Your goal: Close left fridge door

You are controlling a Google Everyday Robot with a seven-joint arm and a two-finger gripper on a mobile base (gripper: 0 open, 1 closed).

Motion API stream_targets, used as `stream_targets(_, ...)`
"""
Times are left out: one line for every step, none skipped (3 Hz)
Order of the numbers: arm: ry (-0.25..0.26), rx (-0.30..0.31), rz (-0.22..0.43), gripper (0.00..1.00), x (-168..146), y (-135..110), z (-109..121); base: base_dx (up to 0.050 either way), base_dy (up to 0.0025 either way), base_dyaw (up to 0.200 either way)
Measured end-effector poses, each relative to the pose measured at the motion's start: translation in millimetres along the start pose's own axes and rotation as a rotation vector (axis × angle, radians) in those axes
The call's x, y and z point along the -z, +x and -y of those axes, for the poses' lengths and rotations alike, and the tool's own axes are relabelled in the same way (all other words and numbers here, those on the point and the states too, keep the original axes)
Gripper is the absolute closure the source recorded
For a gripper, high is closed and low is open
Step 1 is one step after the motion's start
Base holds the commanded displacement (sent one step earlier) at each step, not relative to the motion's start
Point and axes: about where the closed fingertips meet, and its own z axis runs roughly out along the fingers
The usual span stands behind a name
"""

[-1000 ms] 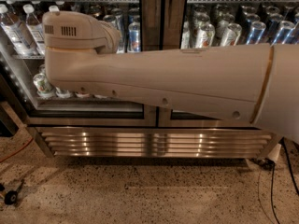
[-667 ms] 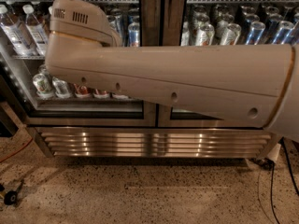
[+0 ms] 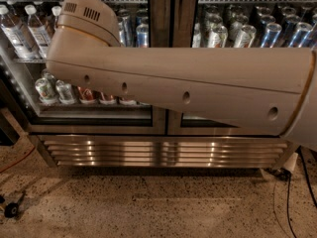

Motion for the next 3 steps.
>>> stream_targets(0.000, 0.006, 0.033, 1.00, 4.0, -1.3, 3.0, 0.000, 0.00000, 0.000)
stream_targets(0.049, 0.036, 0.037, 1.00, 7.5, -4.1, 4.4, 0.000, 0.00000, 0.000)
stream_targets(0.165, 0.099, -0.007, 1.00, 8.1, -6.8, 5.8, 0.000, 0.00000, 0.000)
